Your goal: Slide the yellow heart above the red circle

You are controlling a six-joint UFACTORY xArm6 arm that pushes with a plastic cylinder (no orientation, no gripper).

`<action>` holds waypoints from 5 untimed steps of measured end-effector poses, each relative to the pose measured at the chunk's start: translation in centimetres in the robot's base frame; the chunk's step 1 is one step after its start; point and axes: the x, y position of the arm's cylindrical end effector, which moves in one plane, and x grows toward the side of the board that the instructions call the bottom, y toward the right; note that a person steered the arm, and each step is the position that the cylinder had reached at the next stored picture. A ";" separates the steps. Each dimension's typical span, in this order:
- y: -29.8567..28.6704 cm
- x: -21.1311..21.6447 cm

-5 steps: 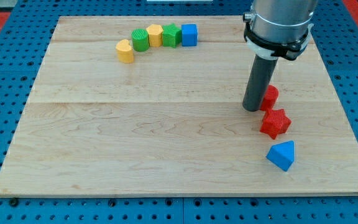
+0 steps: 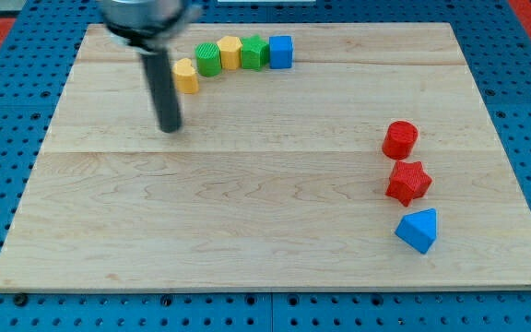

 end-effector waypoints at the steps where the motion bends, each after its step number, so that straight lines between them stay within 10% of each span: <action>1: -6.9 -4.5; 5: 8.0 -8.3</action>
